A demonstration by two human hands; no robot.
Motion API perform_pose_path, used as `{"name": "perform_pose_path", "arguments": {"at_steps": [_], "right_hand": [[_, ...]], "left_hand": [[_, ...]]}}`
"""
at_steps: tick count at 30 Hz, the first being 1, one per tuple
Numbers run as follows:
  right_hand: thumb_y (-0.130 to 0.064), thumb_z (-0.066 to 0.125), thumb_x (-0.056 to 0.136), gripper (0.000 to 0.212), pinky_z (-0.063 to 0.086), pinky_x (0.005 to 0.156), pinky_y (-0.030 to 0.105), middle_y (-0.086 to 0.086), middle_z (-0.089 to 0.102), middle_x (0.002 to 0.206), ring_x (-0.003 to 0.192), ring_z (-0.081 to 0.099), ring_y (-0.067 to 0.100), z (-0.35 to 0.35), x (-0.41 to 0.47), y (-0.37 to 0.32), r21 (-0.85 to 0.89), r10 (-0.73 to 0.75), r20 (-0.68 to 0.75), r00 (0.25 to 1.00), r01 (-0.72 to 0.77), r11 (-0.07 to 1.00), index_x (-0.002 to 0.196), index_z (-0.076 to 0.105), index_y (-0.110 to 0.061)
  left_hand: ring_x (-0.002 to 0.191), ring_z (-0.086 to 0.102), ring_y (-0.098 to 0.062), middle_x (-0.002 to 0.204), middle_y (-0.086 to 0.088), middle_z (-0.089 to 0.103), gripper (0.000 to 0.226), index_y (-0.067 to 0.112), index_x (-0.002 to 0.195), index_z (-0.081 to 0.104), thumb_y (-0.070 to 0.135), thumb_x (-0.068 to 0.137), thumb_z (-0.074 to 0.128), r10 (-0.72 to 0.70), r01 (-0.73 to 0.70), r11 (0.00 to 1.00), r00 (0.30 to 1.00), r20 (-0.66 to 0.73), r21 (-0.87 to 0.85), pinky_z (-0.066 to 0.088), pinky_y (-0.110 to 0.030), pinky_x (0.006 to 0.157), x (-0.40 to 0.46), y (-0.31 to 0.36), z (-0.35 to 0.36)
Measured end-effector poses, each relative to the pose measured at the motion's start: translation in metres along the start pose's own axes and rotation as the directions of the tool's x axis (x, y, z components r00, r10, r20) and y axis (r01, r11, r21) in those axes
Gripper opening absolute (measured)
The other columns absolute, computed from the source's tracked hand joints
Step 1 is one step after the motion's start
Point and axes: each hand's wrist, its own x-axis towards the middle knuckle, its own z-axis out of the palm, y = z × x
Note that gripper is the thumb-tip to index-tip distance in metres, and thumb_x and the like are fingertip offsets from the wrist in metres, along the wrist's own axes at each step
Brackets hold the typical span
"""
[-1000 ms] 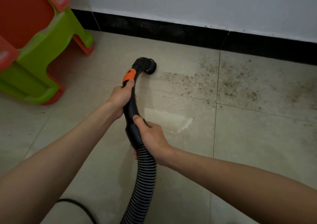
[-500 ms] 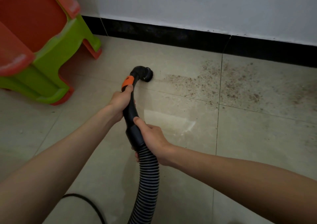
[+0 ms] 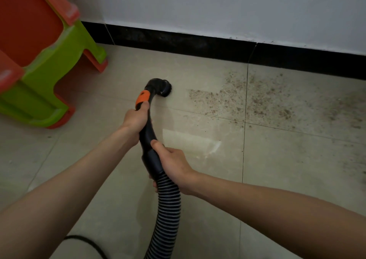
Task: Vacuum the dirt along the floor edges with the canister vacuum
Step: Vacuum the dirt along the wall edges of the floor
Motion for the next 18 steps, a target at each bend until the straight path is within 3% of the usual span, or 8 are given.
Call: {"name": "perform_pose_path", "arguments": {"at_steps": [5,12,18], "right_hand": [[-0.051,0.057,0.09,0.045,0.049,0.044,0.029,0.018,0.057,0.074,0.041,0.052,0.023,0.008,0.026,-0.013,0.001,-0.01,-0.011,1.0,0.01,1.0,0.09,0.057,-0.006],[-0.047,0.053,0.094,0.039,0.05,0.043,0.028,0.018,0.056,0.073,0.042,0.052,0.023,-0.024,0.012,-0.01,0.051,-0.004,-0.064,0.998,0.008,0.999,0.089,0.054,-0.008],[-0.049,0.052,0.093,0.043,0.05,0.043,0.029,0.019,0.058,0.072,0.044,0.053,0.025,-0.042,-0.01,-0.012,-0.006,0.004,-0.042,0.999,-0.004,1.0,0.09,0.052,-0.007]], "left_hand": [[0.07,0.057,-0.025,0.083,-0.011,0.058,0.043,0.002,0.106,0.051,0.043,0.093,0.05,0.005,-0.006,1.0,1.0,-0.024,-0.016,0.05,-0.037,0.076,0.02,0.015,-0.004],[0.085,0.059,-0.027,0.098,-0.013,0.06,0.05,0.001,0.113,0.052,0.047,0.093,0.047,0.037,-0.053,0.994,0.987,0.155,0.1,0.05,-0.038,0.084,0.01,0.023,0.041],[0.084,0.058,-0.027,0.097,-0.013,0.058,0.05,0.001,0.118,0.05,0.044,0.092,0.048,0.003,-0.003,1.0,0.984,0.176,0.001,0.051,-0.04,0.088,-0.001,0.014,0.047]]}}
